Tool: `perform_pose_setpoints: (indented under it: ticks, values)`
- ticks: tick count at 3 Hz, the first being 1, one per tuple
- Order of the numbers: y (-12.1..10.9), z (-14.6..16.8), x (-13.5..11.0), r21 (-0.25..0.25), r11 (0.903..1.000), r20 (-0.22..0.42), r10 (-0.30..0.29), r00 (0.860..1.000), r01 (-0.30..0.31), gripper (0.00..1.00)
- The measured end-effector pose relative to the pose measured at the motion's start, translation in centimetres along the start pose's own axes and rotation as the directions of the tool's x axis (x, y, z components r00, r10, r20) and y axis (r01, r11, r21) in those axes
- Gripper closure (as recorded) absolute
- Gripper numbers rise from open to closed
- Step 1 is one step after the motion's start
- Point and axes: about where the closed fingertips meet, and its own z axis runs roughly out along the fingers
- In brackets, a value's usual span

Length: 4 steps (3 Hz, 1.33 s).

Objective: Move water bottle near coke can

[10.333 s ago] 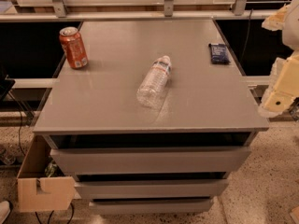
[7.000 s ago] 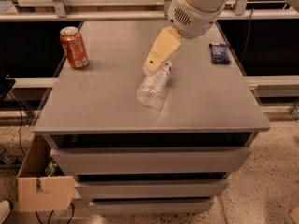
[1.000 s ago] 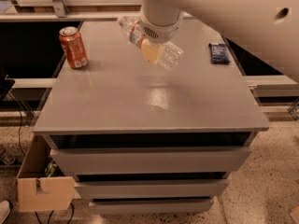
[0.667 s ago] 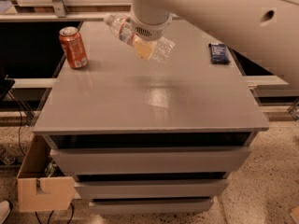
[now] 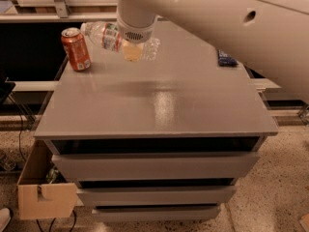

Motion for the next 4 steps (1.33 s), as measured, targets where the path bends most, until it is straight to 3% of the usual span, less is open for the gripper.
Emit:
perform_pose_setpoints:
  ticks: [1,2,3,4]
  values:
    - [0.1,0.0,0.0,-0.001,0.9985,0.001,-0.054,0.999,0.054,1.0]
    - [0.1,0.0,0.0,-0.001,0.9985,0.001,-0.054,0.999,0.054,1.0]
    - [-0.1,0.6,-1.6,0.021,0.9883,0.029,-0.152,0.988,0.151,1.0]
    - [-0.3,1.8,-4.7,0.054,0.9462,0.084,-0.323,0.943,0.319,1.0]
